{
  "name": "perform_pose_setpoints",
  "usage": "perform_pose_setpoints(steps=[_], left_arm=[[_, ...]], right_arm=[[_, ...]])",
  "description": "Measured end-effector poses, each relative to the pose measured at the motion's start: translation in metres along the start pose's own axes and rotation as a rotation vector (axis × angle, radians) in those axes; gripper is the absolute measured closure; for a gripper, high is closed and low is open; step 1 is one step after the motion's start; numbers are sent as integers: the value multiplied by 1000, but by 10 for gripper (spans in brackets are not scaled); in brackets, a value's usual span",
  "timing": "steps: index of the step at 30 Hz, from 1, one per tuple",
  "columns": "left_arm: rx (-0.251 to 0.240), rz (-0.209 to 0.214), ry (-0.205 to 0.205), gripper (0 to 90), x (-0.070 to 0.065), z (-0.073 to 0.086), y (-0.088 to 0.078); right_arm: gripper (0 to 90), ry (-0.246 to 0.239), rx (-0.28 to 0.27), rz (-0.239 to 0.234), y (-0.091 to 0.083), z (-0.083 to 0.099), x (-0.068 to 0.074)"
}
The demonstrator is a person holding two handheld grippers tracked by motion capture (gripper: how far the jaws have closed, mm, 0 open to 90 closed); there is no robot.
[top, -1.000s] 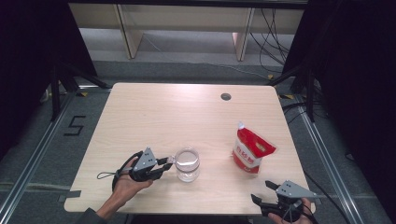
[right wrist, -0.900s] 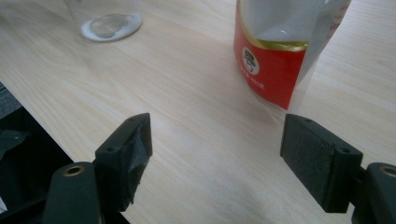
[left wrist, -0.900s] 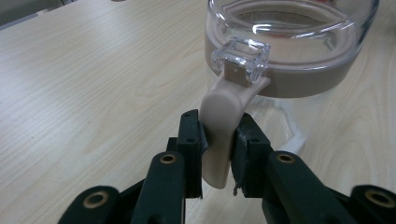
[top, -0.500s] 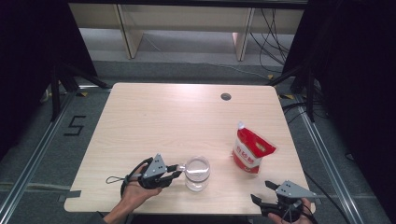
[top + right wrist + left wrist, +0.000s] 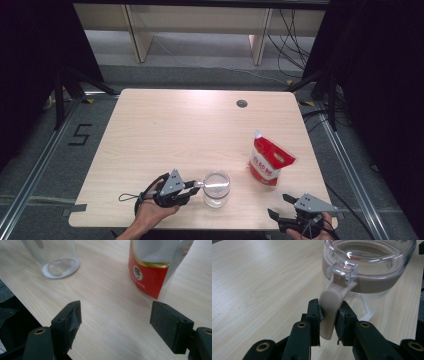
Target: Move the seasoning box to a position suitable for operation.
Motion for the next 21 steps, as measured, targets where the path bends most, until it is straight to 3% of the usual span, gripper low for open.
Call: perform_pose_setpoints(steps=[2,5,6,11,12,13,14,15,16,17,18,19,21], left_arm=[[3,3,4,742,-1,0,0],[13,19,11,735,-1,2,-1],[0,31,-5,728,-3,1,-1],[-7,11,-9,534,-2,-2,-9],[-9,6,-4,492,-1,-3,-11],[-23,22,-20,477,-3,-5,-13],[-24,5,-18,466,-1,-6,-17],[-40,13,-16,455,-1,-8,-20],[-61,21,-27,457,-2,-11,-23],[-79,25,-29,462,-1,-14,-26],[-87,23,-32,464,-1,-17,-29],[-101,30,-32,472,-1,-20,-32],[-108,38,-50,480,-3,-22,-35]], right_arm=[[260,20,7,-11,0,1,4],[260,-1,3,-13,0,-1,3],[260,3,5,-17,0,0,4],[260,11,4,-25,1,-1,6],[260,-5,-9,-20,1,-2,5],[260,22,-1,-27,1,-2,9],[260,30,6,-34,1,-1,11],[260,5,-12,-32,1,-4,10],[260,40,6,-43,1,-2,15],[260,6,-6,-47,2,-4,13],[260,27,-6,-57,2,-5,18],[260,-6,-20,-55,3,-7,16],[260,0,-17,-81,4,-8,20]])
Point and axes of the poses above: each handheld gripper's, and its own axes: y roughly forward along the jaws, z roughly out of its underside, x roughly to its left, the point moved 10 cm from there along y, roughly forward along the jaws
